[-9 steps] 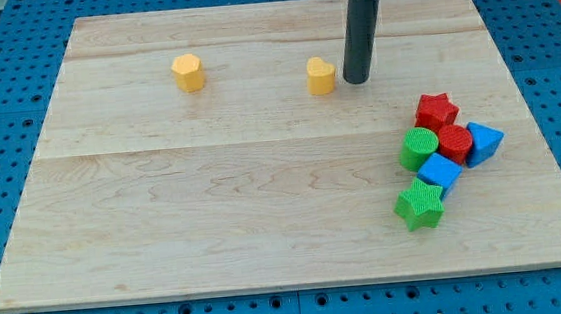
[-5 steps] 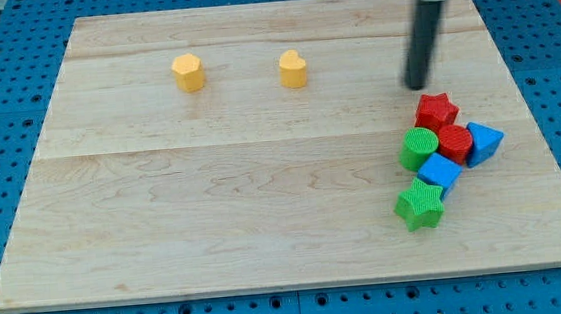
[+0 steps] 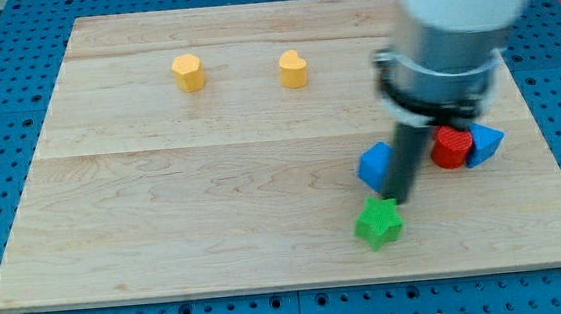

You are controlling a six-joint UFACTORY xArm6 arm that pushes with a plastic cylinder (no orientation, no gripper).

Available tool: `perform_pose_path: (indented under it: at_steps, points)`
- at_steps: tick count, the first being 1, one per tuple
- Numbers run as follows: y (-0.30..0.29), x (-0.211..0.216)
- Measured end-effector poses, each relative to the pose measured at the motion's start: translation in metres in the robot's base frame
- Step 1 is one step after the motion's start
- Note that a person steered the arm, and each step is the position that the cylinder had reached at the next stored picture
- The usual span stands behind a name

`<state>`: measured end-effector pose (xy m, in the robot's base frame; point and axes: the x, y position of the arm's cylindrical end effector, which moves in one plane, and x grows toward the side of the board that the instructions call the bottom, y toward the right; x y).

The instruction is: Move the blue cube to the left side of the board

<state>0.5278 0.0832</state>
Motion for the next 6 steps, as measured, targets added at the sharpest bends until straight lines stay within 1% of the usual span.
perform_pose_path:
  at_steps: [1,2,3,4,5,6]
  points:
    - [-0.015,-0.013]
    - [0.041,-0.001]
    - [0.073,-0.009]
    - [0.03,-0.03]
    - [-0.038,-0.081]
    - [-0.064,-0.105]
